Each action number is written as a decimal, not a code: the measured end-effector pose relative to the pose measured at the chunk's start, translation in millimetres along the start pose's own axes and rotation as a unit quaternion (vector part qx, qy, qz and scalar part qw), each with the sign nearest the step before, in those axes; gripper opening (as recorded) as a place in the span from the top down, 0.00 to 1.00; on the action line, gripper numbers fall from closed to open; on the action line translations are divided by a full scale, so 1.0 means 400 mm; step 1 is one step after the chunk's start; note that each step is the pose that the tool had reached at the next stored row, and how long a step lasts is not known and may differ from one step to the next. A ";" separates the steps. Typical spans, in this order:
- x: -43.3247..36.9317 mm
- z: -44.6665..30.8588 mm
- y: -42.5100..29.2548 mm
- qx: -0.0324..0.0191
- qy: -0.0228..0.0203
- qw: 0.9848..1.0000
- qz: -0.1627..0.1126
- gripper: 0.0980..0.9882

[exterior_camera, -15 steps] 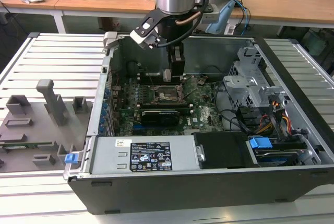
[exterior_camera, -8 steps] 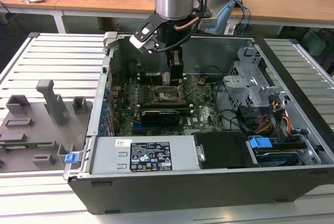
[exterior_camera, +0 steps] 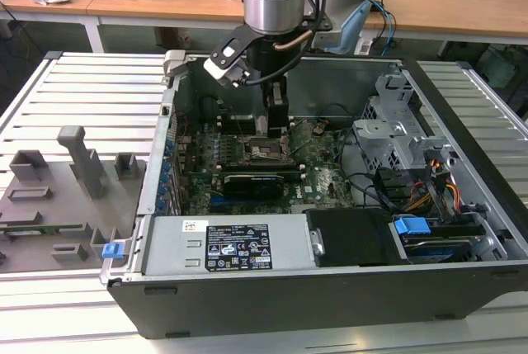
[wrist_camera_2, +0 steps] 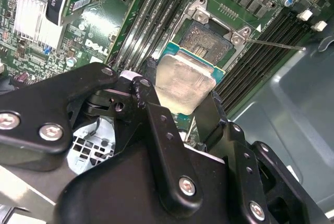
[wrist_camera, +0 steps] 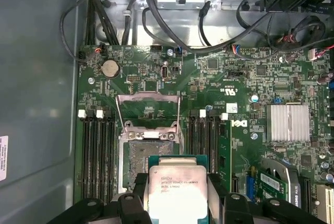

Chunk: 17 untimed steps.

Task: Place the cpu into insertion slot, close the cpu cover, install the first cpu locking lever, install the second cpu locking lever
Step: 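Place the cpu into insertion slot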

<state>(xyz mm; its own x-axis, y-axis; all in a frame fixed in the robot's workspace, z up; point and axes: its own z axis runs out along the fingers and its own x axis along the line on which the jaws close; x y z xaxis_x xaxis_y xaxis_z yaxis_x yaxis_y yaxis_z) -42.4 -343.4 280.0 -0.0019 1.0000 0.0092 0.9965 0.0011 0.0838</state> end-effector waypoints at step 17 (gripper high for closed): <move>0.000 0.009 -0.004 0.000 0.000 1.000 0.000 0.51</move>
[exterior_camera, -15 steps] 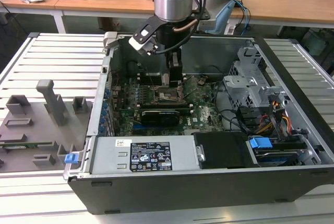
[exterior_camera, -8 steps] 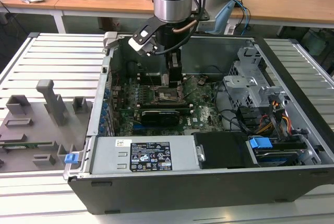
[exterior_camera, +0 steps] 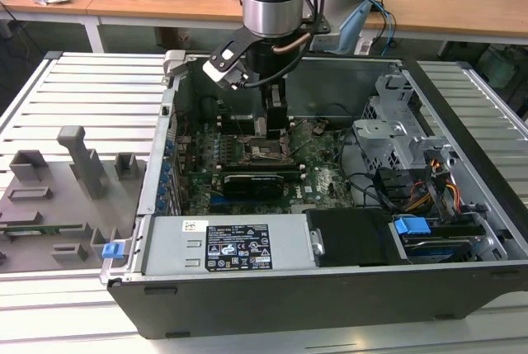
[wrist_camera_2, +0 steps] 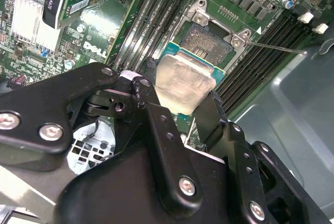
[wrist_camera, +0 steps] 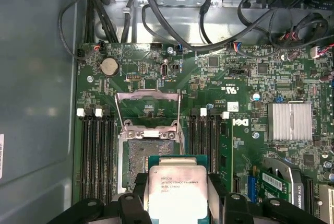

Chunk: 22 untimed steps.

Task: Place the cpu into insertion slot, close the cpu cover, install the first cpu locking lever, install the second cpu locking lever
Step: 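Place the cpu into insertion slot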

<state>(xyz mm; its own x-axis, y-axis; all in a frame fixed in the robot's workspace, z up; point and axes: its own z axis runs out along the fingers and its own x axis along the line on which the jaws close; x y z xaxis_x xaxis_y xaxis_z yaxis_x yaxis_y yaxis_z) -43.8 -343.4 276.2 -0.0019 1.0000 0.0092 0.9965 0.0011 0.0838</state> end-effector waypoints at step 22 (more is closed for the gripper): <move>0.000 0.039 -0.005 0.000 0.001 1.000 0.000 0.51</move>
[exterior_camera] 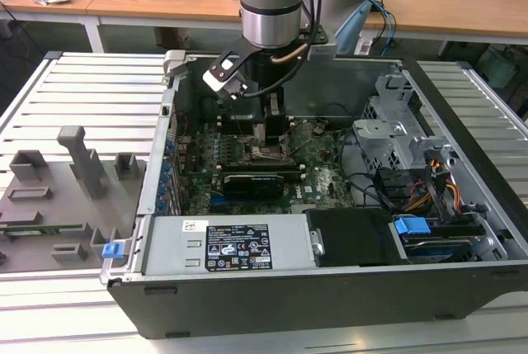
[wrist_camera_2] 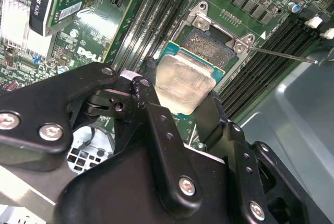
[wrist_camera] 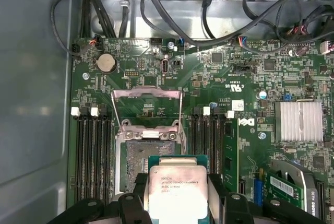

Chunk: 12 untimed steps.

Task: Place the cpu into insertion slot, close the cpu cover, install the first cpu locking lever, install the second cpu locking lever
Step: 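Place the cpu into insertion slot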

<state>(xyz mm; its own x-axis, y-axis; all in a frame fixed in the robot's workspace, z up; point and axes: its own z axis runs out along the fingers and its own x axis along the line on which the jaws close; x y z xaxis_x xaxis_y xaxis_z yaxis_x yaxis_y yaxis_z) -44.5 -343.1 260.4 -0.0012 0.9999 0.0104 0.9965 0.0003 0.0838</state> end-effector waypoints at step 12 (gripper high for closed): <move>0.000 0.009 -0.001 0.000 0.000 1.000 0.000 0.51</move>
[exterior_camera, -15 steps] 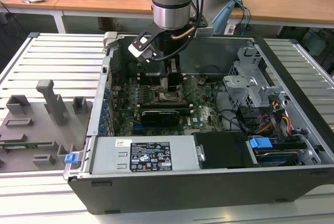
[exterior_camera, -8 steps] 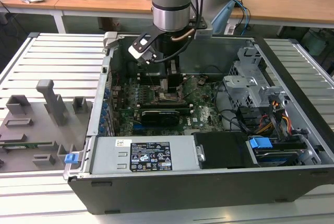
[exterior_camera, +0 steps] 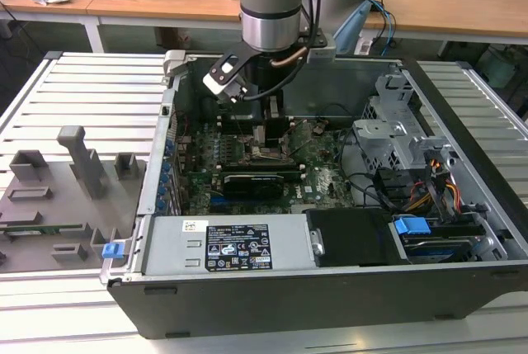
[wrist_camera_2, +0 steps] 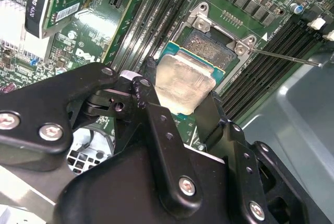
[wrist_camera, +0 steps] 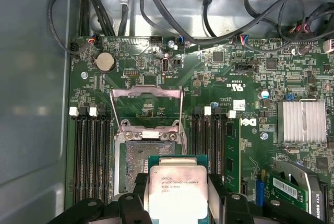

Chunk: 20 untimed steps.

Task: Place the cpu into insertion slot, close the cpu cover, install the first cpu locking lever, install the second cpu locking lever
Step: 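Place the cpu into insertion slot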

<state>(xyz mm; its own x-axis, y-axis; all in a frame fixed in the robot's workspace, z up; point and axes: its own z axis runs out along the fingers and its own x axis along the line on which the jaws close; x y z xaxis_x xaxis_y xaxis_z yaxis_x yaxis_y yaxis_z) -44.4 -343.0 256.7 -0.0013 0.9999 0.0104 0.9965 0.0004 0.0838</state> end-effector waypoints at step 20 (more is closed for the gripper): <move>0.004 0.030 -0.003 0.000 0.000 1.000 0.000 0.51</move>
<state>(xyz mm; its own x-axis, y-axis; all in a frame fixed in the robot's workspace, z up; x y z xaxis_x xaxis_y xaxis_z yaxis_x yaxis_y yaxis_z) -44.5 -341.2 244.6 -0.0013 0.9999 0.0106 0.9965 0.0004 0.0839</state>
